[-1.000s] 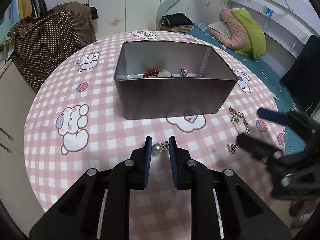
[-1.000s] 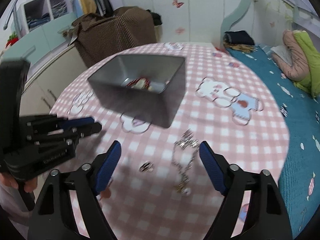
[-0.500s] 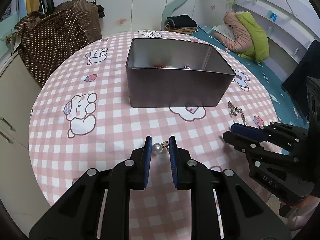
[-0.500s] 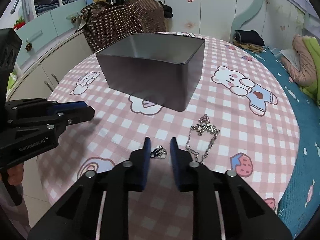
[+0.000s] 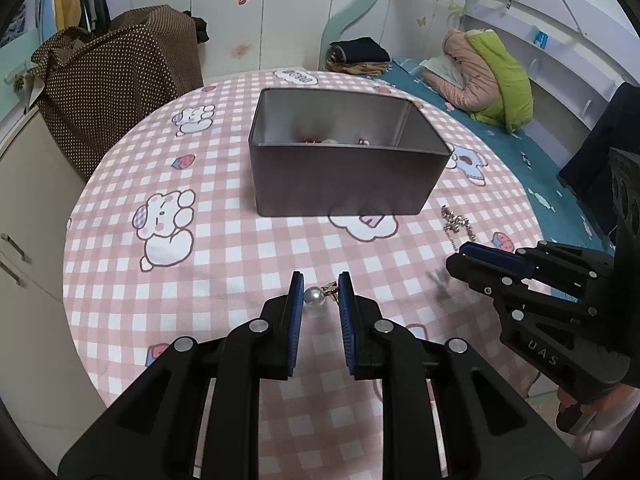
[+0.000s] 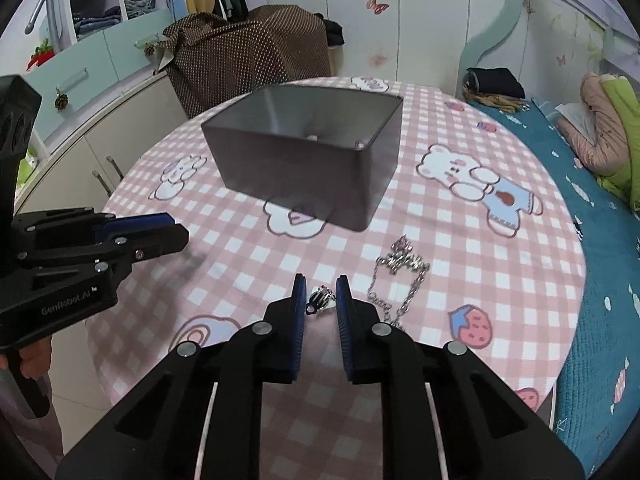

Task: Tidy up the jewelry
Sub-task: 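Grasp the pearl earring with the left tool while the right tool grasps a silver charm, then carry the earring and charm over the grey box and open both tools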

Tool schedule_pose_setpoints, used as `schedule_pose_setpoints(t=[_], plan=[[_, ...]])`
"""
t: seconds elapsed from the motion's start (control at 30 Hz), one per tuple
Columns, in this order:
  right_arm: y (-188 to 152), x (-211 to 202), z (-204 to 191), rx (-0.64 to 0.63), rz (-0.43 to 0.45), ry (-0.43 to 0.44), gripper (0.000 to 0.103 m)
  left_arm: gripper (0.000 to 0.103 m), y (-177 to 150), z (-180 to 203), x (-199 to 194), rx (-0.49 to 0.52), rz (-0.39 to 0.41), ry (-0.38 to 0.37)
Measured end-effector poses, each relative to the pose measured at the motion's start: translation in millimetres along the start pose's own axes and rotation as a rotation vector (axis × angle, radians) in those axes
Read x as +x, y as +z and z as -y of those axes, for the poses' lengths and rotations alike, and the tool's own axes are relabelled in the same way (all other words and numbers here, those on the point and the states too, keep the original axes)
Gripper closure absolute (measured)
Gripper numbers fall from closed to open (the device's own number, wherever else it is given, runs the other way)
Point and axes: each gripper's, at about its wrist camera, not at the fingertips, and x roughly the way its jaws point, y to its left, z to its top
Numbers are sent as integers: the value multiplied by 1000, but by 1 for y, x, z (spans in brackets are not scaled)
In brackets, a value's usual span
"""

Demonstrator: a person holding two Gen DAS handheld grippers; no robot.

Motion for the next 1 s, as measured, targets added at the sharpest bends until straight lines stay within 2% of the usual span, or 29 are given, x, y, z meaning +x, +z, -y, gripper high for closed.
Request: schedule_pose_setpoints(t=[0.53, 1.0], plan=[[32, -17, 13, 15, 99, -21, 89, 86, 27, 8, -7, 29, 56, -26], [70, -17, 19, -7, 174, -15, 89, 86, 70, 6, 0, 33, 99, -19]])
